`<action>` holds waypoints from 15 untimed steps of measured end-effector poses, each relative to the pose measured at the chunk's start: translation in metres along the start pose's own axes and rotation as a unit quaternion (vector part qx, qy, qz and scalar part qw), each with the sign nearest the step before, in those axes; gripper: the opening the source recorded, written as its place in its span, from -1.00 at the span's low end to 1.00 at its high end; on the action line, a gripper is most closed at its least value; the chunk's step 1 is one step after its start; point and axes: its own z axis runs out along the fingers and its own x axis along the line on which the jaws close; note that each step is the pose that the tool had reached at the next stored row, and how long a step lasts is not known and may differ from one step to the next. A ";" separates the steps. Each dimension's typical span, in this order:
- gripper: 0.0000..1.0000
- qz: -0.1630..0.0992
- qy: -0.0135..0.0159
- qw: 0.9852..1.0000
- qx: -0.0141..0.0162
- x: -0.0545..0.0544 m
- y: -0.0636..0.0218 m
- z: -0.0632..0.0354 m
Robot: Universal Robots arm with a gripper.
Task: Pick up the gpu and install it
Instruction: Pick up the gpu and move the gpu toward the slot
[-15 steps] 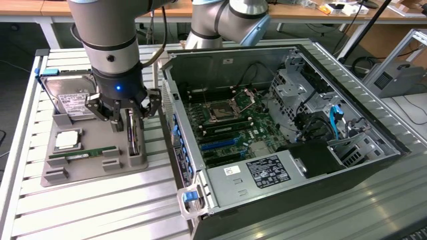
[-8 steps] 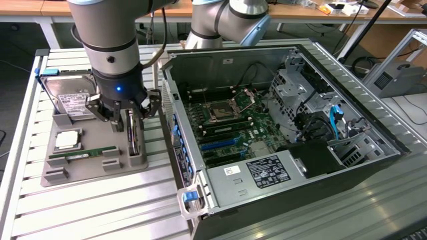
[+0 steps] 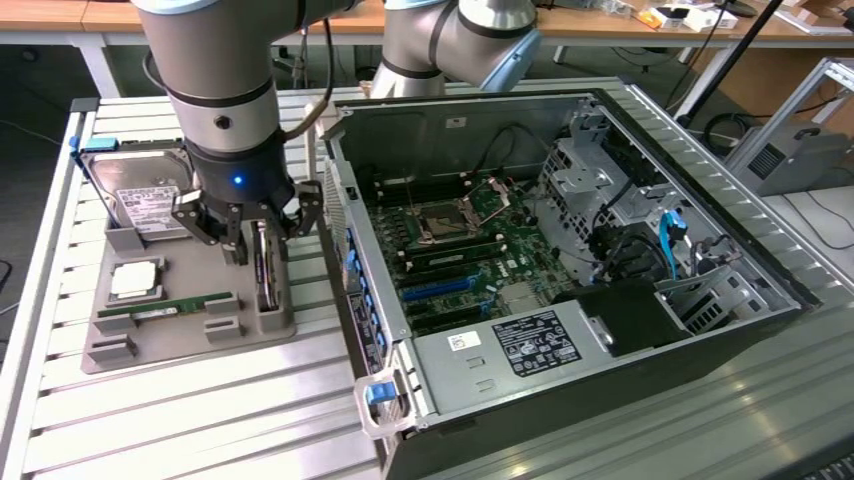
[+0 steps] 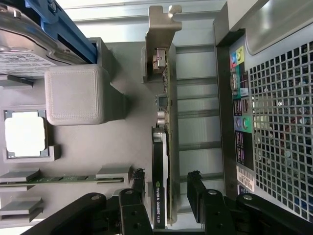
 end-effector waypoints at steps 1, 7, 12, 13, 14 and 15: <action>-0.04 0.000 0.000 1.000 0.000 0.000 0.0000 0.0003; -0.04 0.000 0.000 1.000 0.000 0.000 -0.0001 0.0019; -0.04 0.000 0.000 1.000 0.000 0.000 -0.0001 0.0035; -0.04 0.000 0.000 1.000 0.000 0.000 -0.0001 0.0038; -0.04 0.000 0.000 1.000 0.000 0.000 -0.0001 0.0041; -0.04 0.000 0.000 1.000 0.000 0.000 -0.0001 0.0043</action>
